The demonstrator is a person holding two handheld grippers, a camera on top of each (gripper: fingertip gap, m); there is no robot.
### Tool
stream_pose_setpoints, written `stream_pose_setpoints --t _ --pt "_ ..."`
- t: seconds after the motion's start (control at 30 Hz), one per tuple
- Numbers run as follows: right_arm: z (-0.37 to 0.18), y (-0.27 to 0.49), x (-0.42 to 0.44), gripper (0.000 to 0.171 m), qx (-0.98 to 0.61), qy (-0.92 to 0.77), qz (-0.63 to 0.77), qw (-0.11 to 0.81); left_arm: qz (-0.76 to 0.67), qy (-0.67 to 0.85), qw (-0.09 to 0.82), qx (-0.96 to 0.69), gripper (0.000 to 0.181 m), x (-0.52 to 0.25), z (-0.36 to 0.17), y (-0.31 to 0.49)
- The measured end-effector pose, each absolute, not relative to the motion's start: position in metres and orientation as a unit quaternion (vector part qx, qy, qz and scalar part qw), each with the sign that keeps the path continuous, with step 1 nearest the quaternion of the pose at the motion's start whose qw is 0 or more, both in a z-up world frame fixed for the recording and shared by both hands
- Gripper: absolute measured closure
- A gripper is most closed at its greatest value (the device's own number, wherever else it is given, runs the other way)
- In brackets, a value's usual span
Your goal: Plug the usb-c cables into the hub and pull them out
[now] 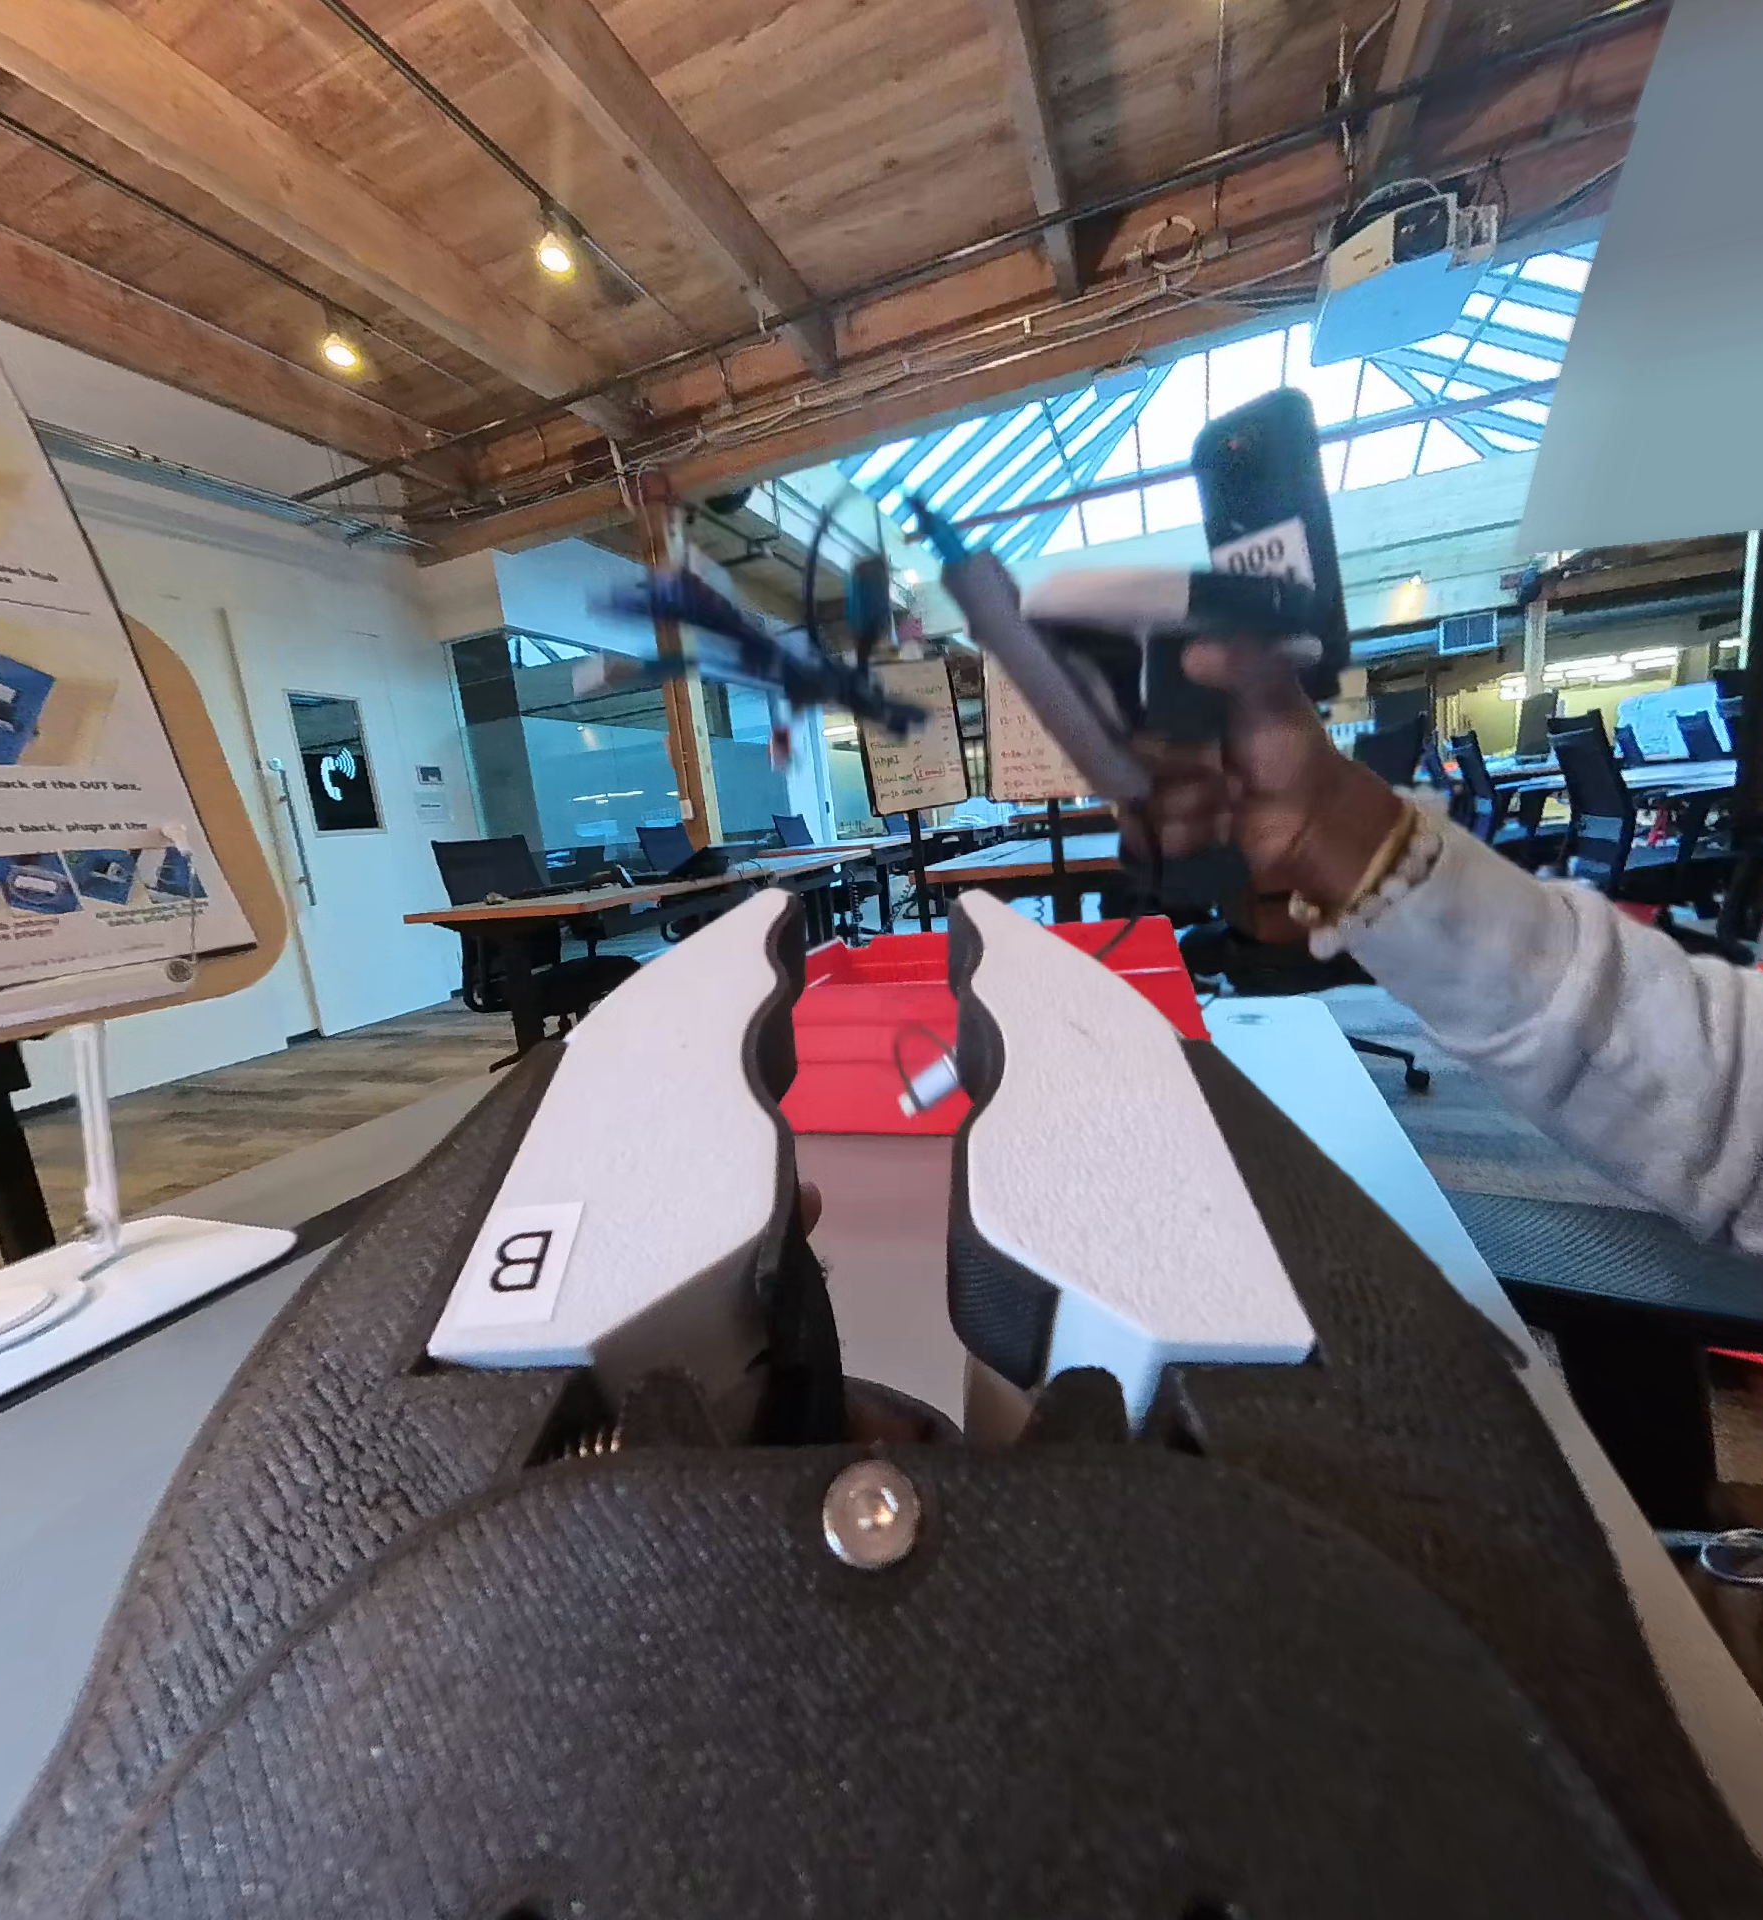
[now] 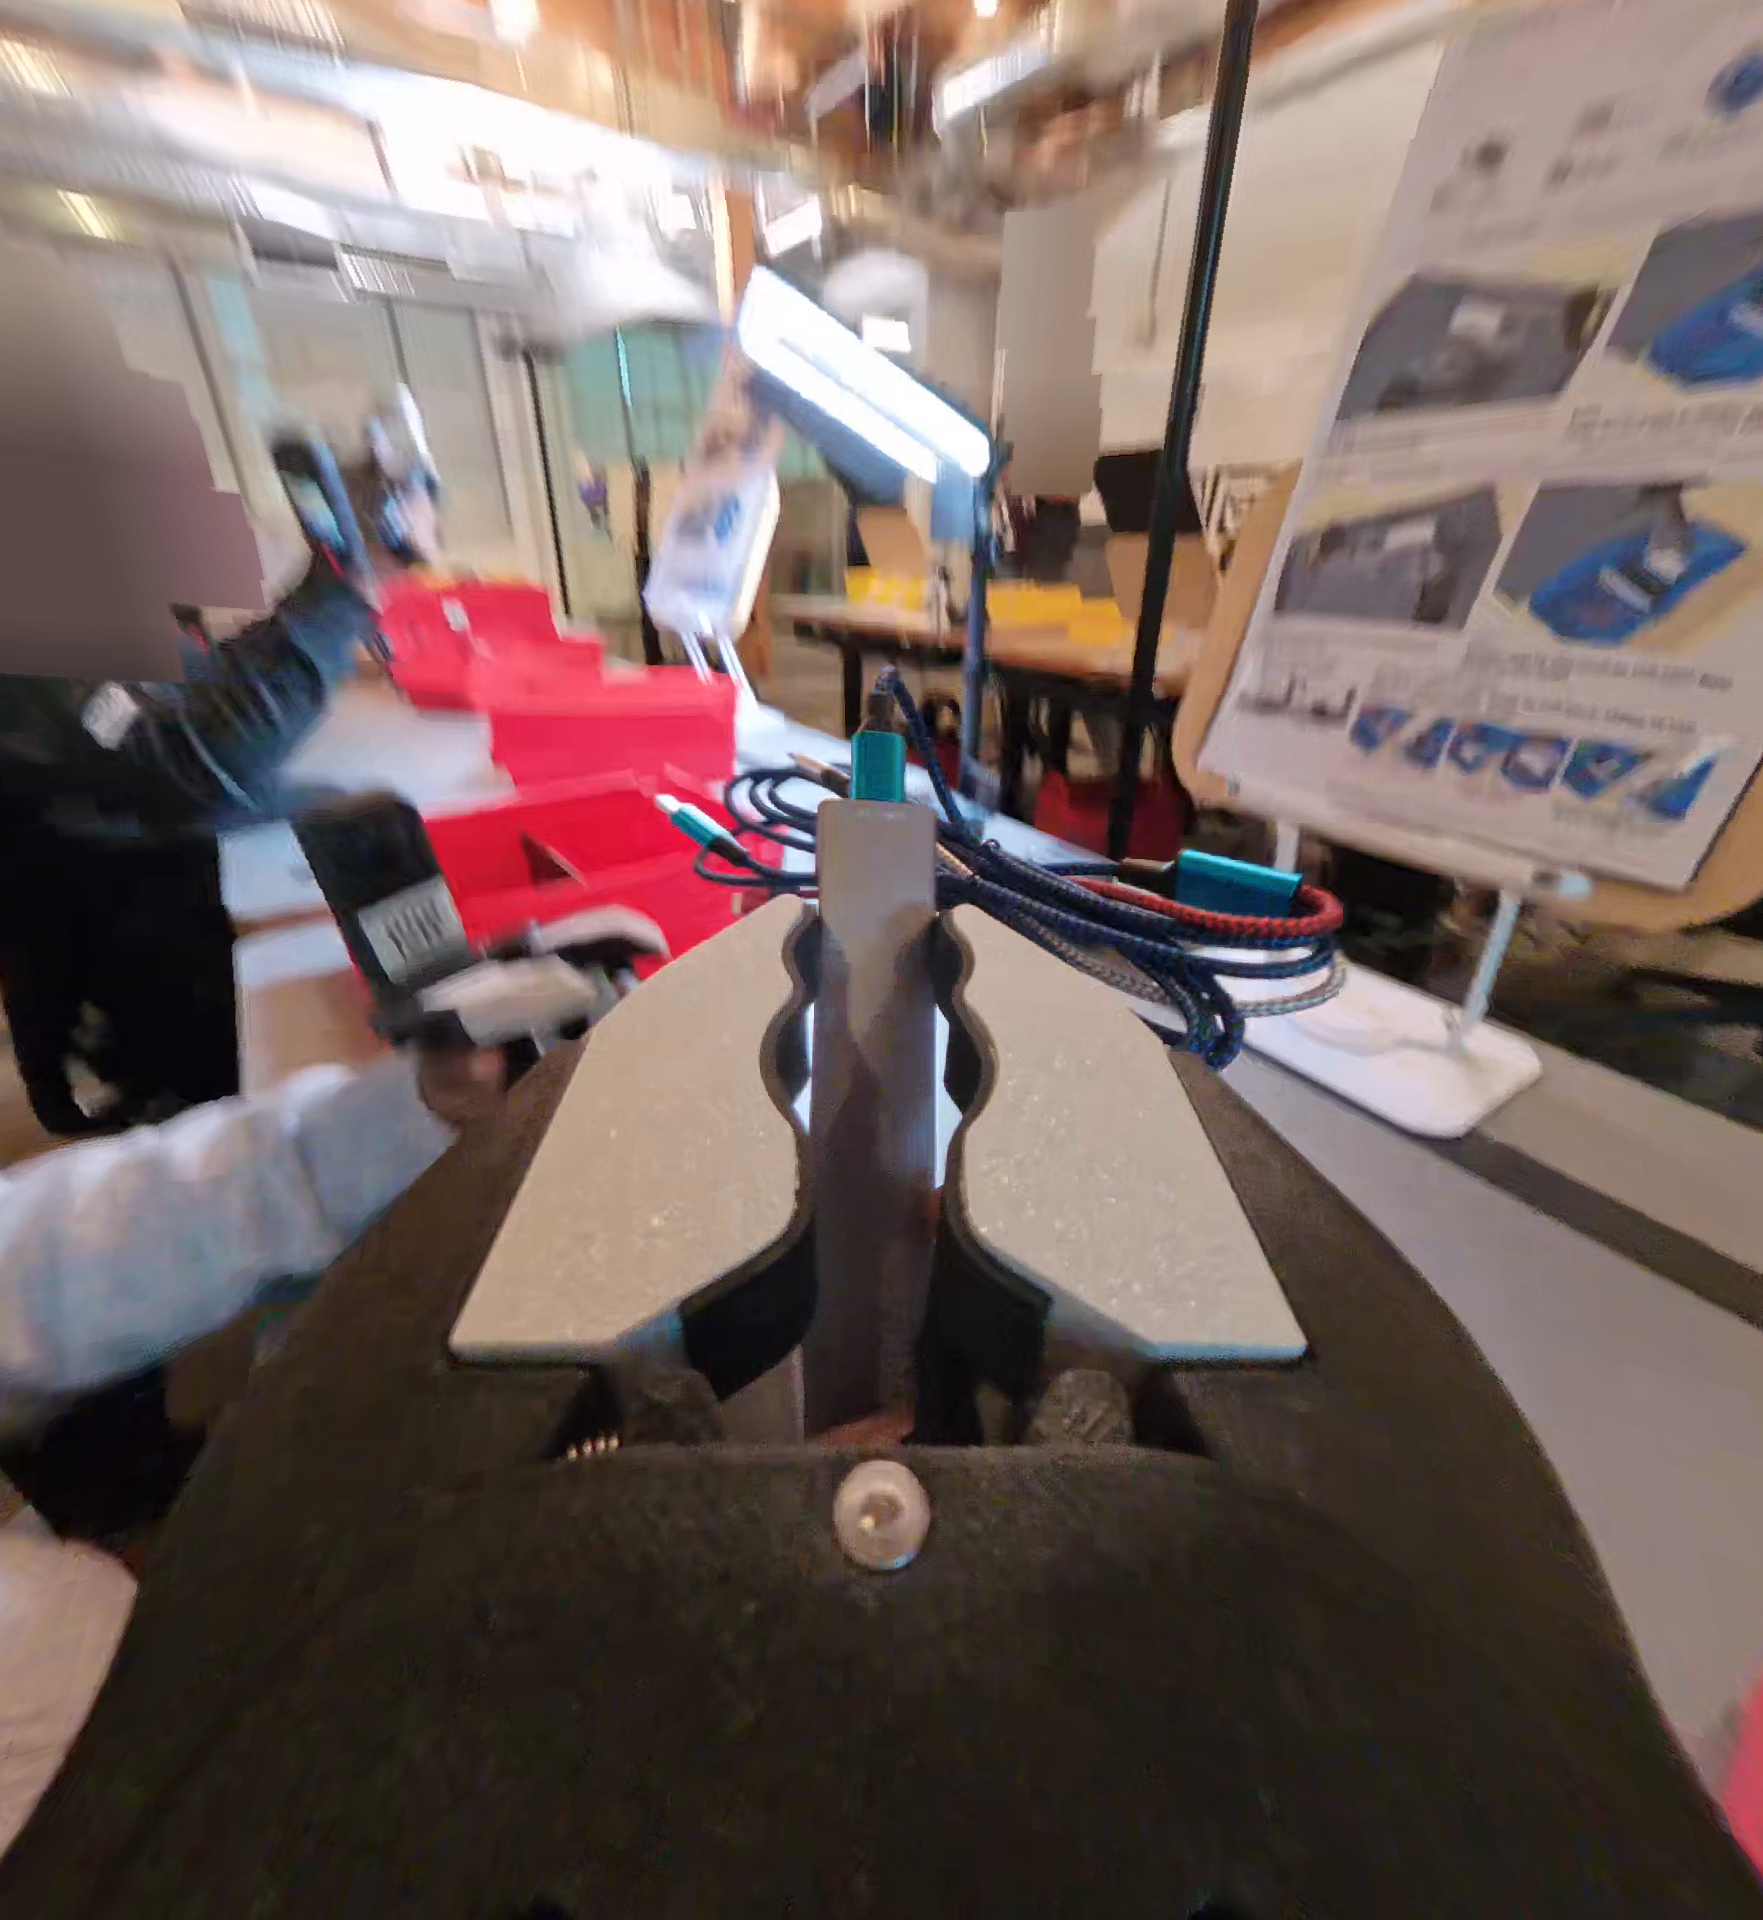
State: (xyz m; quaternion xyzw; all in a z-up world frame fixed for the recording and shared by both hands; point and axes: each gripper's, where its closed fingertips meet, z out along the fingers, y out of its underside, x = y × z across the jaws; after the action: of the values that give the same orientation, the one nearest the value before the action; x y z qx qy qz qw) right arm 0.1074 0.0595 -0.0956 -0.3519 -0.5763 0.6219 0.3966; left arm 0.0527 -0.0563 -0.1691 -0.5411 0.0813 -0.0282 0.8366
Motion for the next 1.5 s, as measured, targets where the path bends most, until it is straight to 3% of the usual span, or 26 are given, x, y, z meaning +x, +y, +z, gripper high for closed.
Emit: stream_pose_setpoints --t 0.27,0.33,0.47,0.7,0.97,1.5 --pt "-0.255 0.022 0.080 0.150 -0.424 -0.742 0.386 0.348 -0.033 0.034 0.847 -0.530 0.154 0.033 -0.167 -0.063" --pt "-0.279 0.015 0.078 0.161 -0.424 -0.759 0.365 0.334 -0.029 0.038 0.842 -0.538 0.154 0.034 -0.170 -0.061" --pt "-0.268 0.004 0.079 0.147 -0.424 -0.734 0.432 0.308 -0.032 0.035 0.835 -0.548 0.154 0.034 -0.173 -0.058" --pt "-0.239 -0.002 0.084 0.143 -0.408 -0.672 0.545 0.291 -0.032 0.038 0.820 -0.570 0.154 0.034 -0.180 -0.054" --pt "-0.259 -0.009 0.081 0.143 -0.391 -0.716 0.495 0.298 -0.040 0.027 0.817 -0.574 0.154 0.030 -0.183 -0.055" --pt "-0.250 0.022 0.086 0.144 -0.465 -0.657 0.510 0.303 -0.048 0.021 0.845 -0.532 0.154 0.035 -0.172 -0.067"
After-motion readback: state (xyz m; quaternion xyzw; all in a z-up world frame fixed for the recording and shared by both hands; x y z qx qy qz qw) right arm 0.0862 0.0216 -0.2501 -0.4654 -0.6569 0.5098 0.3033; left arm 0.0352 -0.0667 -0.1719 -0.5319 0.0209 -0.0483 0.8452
